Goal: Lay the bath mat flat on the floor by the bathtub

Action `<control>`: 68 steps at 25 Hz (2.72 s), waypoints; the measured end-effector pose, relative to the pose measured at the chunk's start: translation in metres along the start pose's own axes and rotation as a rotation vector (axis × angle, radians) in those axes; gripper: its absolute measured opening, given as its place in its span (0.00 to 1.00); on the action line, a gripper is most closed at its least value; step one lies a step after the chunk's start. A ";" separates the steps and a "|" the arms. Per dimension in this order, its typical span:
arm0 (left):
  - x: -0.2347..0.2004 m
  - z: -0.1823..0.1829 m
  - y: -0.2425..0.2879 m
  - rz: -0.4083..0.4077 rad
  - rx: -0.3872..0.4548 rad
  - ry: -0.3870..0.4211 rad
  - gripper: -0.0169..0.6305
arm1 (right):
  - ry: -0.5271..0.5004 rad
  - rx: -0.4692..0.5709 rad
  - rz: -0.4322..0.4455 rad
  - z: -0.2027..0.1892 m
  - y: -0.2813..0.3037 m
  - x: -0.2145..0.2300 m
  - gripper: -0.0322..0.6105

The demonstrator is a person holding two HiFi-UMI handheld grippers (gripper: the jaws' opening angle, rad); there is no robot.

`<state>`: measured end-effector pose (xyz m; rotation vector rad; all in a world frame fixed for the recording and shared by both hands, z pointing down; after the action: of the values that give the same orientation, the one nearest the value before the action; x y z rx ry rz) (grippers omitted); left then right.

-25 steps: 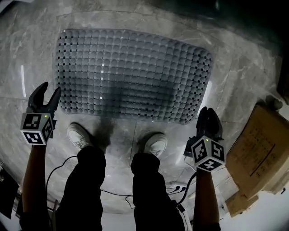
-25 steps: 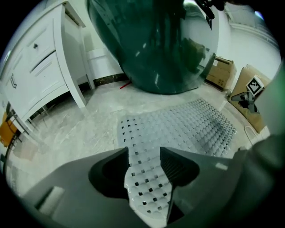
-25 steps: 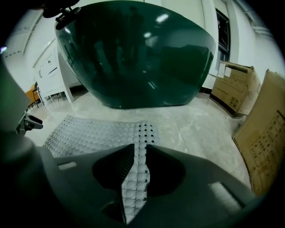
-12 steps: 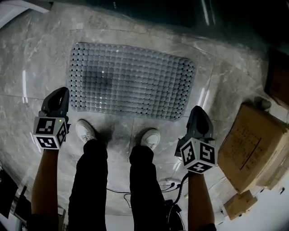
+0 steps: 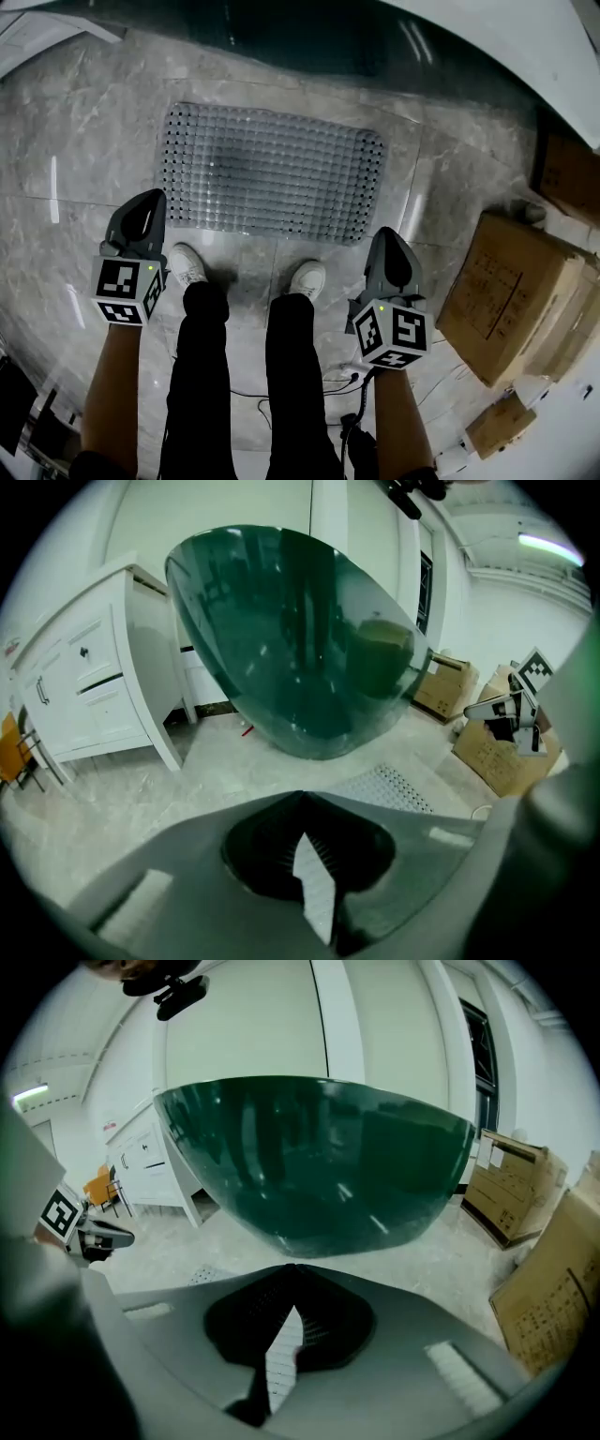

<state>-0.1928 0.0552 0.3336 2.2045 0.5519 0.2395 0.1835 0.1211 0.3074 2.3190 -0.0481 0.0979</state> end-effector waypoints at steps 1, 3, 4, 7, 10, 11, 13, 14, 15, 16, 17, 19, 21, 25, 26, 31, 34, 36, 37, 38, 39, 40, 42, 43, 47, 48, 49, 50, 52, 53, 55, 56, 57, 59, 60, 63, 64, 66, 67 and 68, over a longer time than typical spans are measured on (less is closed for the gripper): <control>0.003 0.007 -0.007 -0.003 0.009 -0.002 0.03 | 0.007 0.005 0.007 0.006 -0.007 -0.004 0.09; 0.010 0.022 -0.020 -0.011 0.031 -0.004 0.03 | 0.001 0.025 0.020 0.022 -0.022 -0.010 0.09; 0.013 0.030 -0.027 -0.015 0.043 -0.001 0.03 | -0.008 0.040 0.024 0.030 -0.030 -0.012 0.09; 0.023 0.050 -0.046 -0.035 0.072 0.014 0.03 | -0.039 0.087 0.019 0.055 -0.051 -0.016 0.09; 0.023 0.068 -0.065 -0.022 0.114 -0.007 0.03 | -0.063 0.127 0.008 0.075 -0.067 -0.020 0.09; 0.023 0.074 -0.071 -0.018 0.130 -0.013 0.03 | -0.059 0.139 0.007 0.081 -0.072 -0.021 0.09; 0.025 0.085 -0.083 -0.016 0.147 0.008 0.03 | -0.046 0.158 0.008 0.089 -0.081 -0.026 0.09; 0.026 0.090 -0.090 -0.017 0.151 0.026 0.03 | -0.046 0.166 0.009 0.093 -0.086 -0.028 0.09; 0.027 0.096 -0.096 -0.018 0.159 0.039 0.03 | -0.051 0.174 0.009 0.097 -0.091 -0.032 0.09; 0.028 0.102 -0.103 -0.017 0.169 0.043 0.03 | -0.058 0.180 0.010 0.101 -0.096 -0.035 0.09; 0.028 0.109 -0.110 -0.013 0.182 0.042 0.03 | -0.063 0.186 0.013 0.105 -0.101 -0.038 0.09; 0.029 0.122 -0.125 -0.001 0.204 0.043 0.03 | -0.059 0.198 0.024 0.114 -0.112 -0.044 0.09; 0.031 0.133 -0.140 0.004 0.213 0.059 0.03 | -0.047 0.216 0.034 0.125 -0.127 -0.049 0.09; 0.039 0.146 -0.171 0.003 0.225 0.101 0.03 | -0.092 0.259 0.024 0.147 -0.156 -0.055 0.09; 0.041 0.150 -0.178 0.003 0.232 0.102 0.03 | -0.127 0.270 0.022 0.154 -0.162 -0.057 0.09; 0.044 0.171 -0.207 0.027 0.254 0.085 0.03 | -0.174 0.313 0.033 0.180 -0.188 -0.062 0.09; 0.049 0.186 -0.223 0.022 0.291 0.067 0.03 | -0.166 0.319 0.039 0.192 -0.205 -0.063 0.09; 0.054 0.198 -0.234 0.025 0.321 0.061 0.03 | -0.166 0.335 0.041 0.200 -0.218 -0.065 0.09; 0.057 0.203 -0.240 0.026 0.327 0.065 0.03 | -0.173 0.345 0.038 0.204 -0.225 -0.065 0.09; 0.060 0.208 -0.247 0.022 0.328 0.073 0.03 | -0.174 0.353 0.033 0.207 -0.232 -0.066 0.09; 0.063 0.212 -0.252 0.013 0.328 0.081 0.03 | -0.172 0.360 0.030 0.211 -0.239 -0.066 0.09; 0.067 0.216 -0.258 0.004 0.330 0.092 0.03 | -0.171 0.366 0.029 0.214 -0.245 -0.068 0.09; 0.074 0.227 -0.268 0.000 0.351 0.129 0.03 | -0.181 0.377 0.039 0.222 -0.256 -0.072 0.09; 0.076 0.232 -0.273 0.002 0.365 0.138 0.03 | -0.189 0.383 0.049 0.227 -0.261 -0.074 0.09; 0.081 0.250 -0.295 0.003 0.404 0.119 0.03 | -0.175 0.404 0.094 0.244 -0.278 -0.083 0.09; 0.082 0.251 -0.300 0.003 0.402 0.116 0.03 | -0.175 0.403 0.102 0.248 -0.283 -0.085 0.09; 0.082 0.251 -0.304 0.001 0.401 0.110 0.03 | -0.177 0.402 0.109 0.252 -0.287 -0.087 0.09; 0.080 0.253 -0.308 -0.003 0.403 0.102 0.03 | -0.177 0.404 0.116 0.257 -0.291 -0.089 0.09; 0.077 0.258 -0.317 -0.009 0.405 0.091 0.03 | -0.176 0.409 0.122 0.263 -0.299 -0.092 0.09; 0.076 0.260 -0.321 -0.011 0.401 0.089 0.03 | -0.177 0.410 0.120 0.265 -0.302 -0.092 0.09; 0.076 0.265 -0.331 -0.017 0.391 0.083 0.03 | -0.180 0.411 0.119 0.268 -0.309 -0.092 0.09; 0.077 0.270 -0.336 -0.017 0.392 0.081 0.03 | -0.179 0.412 0.119 0.271 -0.313 -0.092 0.09; 0.078 0.275 -0.340 -0.015 0.403 0.079 0.03 | -0.176 0.415 0.118 0.274 -0.317 -0.091 0.09; 0.080 0.284 -0.352 -0.008 0.433 0.079 0.03 | -0.170 0.423 0.116 0.280 -0.327 -0.091 0.09; 0.080 0.288 -0.359 -0.001 0.447 0.085 0.03 | -0.170 0.427 0.116 0.283 -0.332 -0.092 0.09; 0.080 0.298 -0.380 0.016 0.484 0.107 0.03 | -0.178 0.454 0.124 0.297 -0.345 -0.096 0.09; 0.080 0.301 -0.385 0.016 0.486 0.109 0.03 | -0.181 0.468 0.125 0.302 -0.350 -0.096 0.09; 0.081 0.306 -0.392 0.016 0.483 0.111 0.03 | -0.175 0.495 0.126 0.310 -0.357 -0.094 0.09; 0.082 0.308 -0.396 0.017 0.482 0.113 0.03 | -0.167 0.503 0.128 0.312 -0.360 -0.093 0.09; 0.083 0.311 -0.401 0.020 0.484 0.117 0.03 | -0.163 0.507 0.130 0.314 -0.364 -0.093 0.09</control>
<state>-0.1335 0.1039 -0.1745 2.6771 0.7100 0.2681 0.1323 0.1397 -0.1787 2.8250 -0.2859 -0.0172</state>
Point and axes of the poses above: the fingertips, and each gripper's own axes: y forward along the fingers, x to its right, z out of its top, the point moved 7 cm from there along -y, backward along the fingers, and after that the axes turned 4 degrees about -x, right-handed, at the moved point
